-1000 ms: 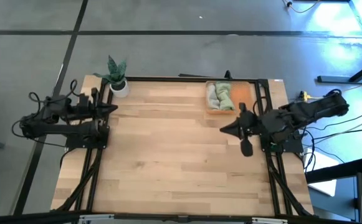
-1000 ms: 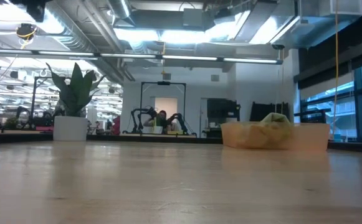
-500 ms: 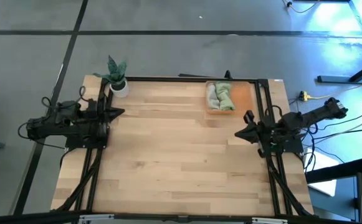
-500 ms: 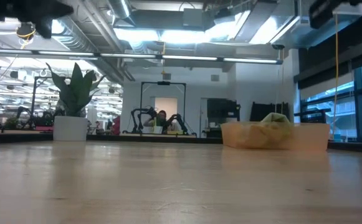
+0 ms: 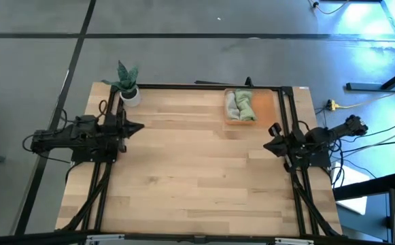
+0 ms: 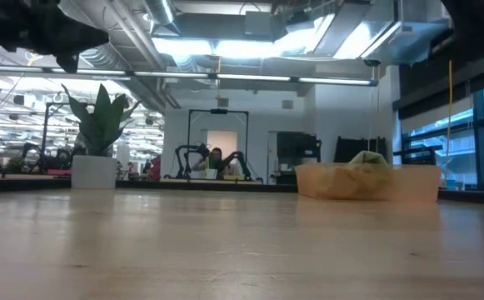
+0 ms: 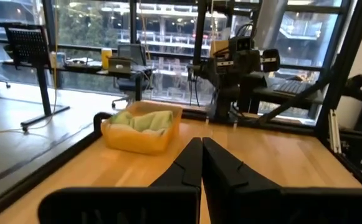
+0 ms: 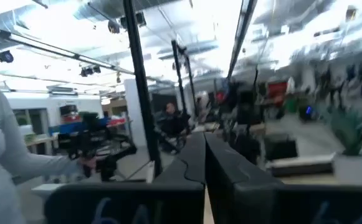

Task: Roll microfiber towels into tight, uniform cylinder then place into a basket
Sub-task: Return to Home Position

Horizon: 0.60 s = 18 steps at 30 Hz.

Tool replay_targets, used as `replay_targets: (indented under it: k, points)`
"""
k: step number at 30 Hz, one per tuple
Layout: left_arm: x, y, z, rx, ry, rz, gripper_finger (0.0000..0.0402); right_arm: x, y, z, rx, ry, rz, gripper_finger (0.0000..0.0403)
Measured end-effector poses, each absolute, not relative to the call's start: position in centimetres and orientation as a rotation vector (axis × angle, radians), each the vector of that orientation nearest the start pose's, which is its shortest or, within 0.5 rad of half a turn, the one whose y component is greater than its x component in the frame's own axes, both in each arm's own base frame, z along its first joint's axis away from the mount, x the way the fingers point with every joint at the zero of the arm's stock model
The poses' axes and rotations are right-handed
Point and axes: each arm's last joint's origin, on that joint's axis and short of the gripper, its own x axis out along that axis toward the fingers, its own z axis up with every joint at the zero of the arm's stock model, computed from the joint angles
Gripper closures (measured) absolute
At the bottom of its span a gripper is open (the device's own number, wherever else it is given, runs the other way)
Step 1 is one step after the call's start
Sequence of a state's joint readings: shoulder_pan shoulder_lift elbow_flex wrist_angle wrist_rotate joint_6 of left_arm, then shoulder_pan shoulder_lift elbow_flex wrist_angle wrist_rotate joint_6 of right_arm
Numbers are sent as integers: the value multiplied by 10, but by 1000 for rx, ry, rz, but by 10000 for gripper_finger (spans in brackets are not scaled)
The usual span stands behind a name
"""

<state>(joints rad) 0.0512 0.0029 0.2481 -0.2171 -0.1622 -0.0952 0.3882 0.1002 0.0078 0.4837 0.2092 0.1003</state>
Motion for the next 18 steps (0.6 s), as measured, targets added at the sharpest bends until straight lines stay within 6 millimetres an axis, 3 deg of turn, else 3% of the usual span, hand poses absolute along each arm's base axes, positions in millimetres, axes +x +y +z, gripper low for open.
replay_targets:
  k: [9,18]
  points:
    - [95,9,170,-96,-14,210,401,91,30,198,22,-323,141,400]
    - [97,9,169,50,-32,188,401,96,29,182,49,-147,57,400]
